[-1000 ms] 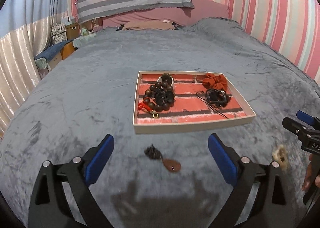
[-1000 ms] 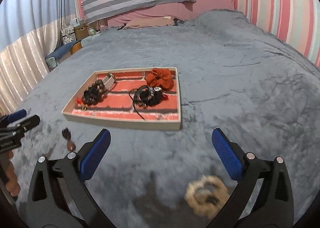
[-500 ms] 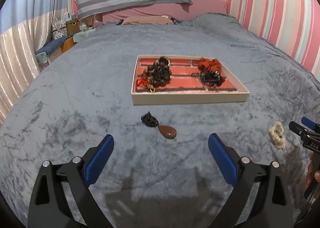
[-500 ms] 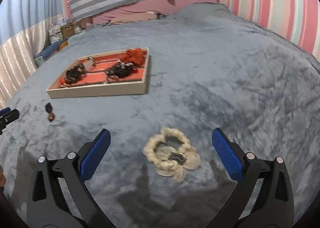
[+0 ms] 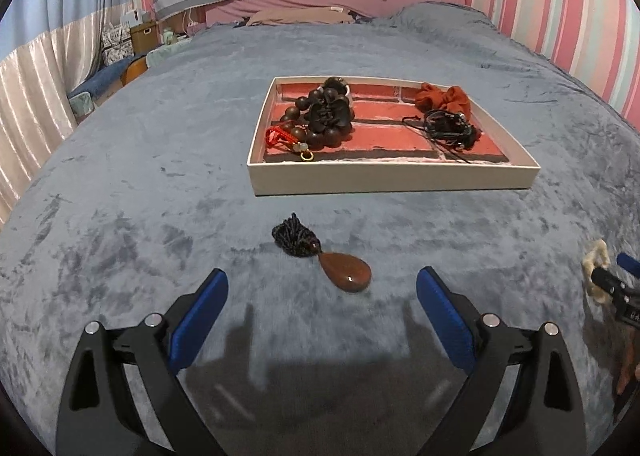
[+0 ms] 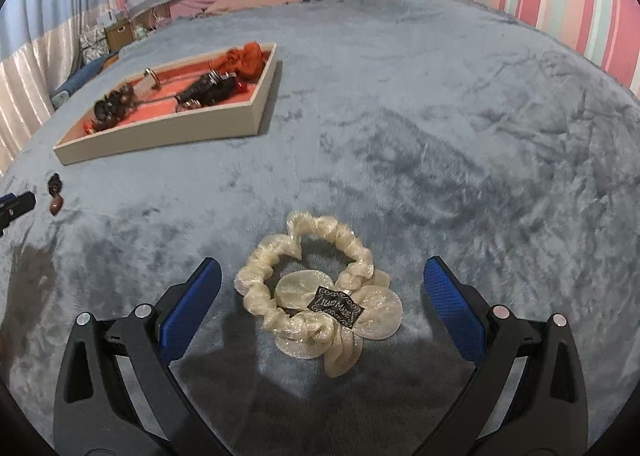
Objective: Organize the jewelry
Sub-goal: 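Move the left tool to the dark teardrop pendant while the right tool approaches the cream scrunchie, then close the left tool on the pendant cord while the right tool grips the cream scrunchie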
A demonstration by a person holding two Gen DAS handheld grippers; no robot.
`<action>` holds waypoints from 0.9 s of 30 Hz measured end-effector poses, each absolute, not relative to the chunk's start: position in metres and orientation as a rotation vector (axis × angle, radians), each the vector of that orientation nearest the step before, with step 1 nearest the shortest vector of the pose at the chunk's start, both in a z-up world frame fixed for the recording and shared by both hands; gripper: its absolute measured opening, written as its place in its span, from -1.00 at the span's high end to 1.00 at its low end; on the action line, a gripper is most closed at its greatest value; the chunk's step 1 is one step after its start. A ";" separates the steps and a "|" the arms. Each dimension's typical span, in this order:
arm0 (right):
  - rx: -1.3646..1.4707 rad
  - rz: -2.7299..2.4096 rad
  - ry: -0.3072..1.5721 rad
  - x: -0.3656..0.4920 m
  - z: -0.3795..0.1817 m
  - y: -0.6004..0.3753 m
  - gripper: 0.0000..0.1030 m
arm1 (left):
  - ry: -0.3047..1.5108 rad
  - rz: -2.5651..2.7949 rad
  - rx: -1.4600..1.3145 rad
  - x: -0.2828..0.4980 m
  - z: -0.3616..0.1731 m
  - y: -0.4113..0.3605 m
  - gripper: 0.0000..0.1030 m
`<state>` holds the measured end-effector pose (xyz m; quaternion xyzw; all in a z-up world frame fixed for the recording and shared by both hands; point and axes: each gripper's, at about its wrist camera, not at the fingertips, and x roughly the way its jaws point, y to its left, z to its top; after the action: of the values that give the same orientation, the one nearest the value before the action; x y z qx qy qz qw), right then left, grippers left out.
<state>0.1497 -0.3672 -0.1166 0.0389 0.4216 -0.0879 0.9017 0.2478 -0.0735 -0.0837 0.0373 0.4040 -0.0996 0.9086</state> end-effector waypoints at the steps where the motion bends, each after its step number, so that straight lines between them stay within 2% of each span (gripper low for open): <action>1: 0.084 -0.185 0.879 0.151 -0.118 -0.368 -0.92 | 0.835 -0.204 0.077 0.251 -0.085 -0.073 -0.81; 8: 0.060 -0.188 0.910 0.160 -0.127 -0.363 -0.90 | 0.853 -0.163 0.071 0.283 -0.100 -0.063 -0.81; 13: 0.122 -0.186 0.925 0.164 -0.132 -0.372 -0.70 | 0.878 -0.157 0.028 0.298 -0.108 -0.054 -0.79; 17: 0.153 -0.194 0.927 0.164 -0.133 -0.377 -0.48 | 0.916 -0.177 0.000 0.305 -0.118 -0.051 -0.42; 19: 0.146 -0.199 0.922 0.163 -0.132 -0.377 -0.32 | 0.912 -0.175 -0.002 0.306 -0.119 -0.049 -0.38; 20: 0.141 -0.198 0.919 0.163 -0.131 -0.376 -0.28 | 0.910 -0.173 0.003 0.305 -0.119 -0.050 -0.28; 24: 0.143 -0.168 0.916 0.161 -0.130 -0.372 0.13 | 0.904 -0.182 0.027 0.304 -0.119 -0.054 0.14; 27: 0.137 -0.154 0.916 0.160 -0.130 -0.367 0.29 | 0.900 -0.181 0.033 0.303 -0.119 -0.056 0.24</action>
<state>0.1604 -0.3670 -0.1295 0.0659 0.4412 -0.0744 0.8919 0.3028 -0.0562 -0.1190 0.0158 0.4342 -0.0873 0.8964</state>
